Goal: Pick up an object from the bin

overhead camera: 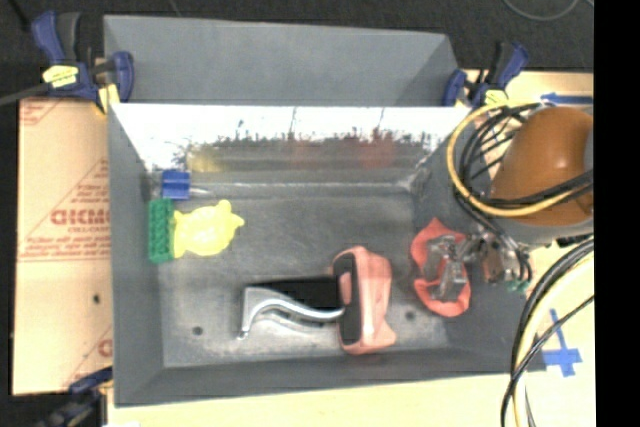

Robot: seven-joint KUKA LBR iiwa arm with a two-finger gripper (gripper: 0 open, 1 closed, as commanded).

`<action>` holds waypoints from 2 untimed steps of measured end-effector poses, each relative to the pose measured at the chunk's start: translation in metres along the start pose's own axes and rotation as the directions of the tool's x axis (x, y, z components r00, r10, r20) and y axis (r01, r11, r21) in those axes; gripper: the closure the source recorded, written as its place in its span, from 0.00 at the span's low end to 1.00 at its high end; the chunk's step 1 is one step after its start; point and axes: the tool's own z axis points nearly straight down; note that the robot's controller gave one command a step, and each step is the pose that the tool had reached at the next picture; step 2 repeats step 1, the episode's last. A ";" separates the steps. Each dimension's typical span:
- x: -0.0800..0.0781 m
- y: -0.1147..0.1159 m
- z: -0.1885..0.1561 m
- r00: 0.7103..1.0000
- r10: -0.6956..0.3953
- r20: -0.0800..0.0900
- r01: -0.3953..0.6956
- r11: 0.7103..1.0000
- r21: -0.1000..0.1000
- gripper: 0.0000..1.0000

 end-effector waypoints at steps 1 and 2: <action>-0.015 0.014 -0.121 1.000 0.024 0.004 -0.024 1.000 0.001 1.00; -0.015 0.014 -0.121 1.000 0.024 0.004 -0.024 1.000 0.001 1.00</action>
Offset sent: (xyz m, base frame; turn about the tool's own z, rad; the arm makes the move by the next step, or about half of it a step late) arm 0.0000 0.0000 0.0000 0.0000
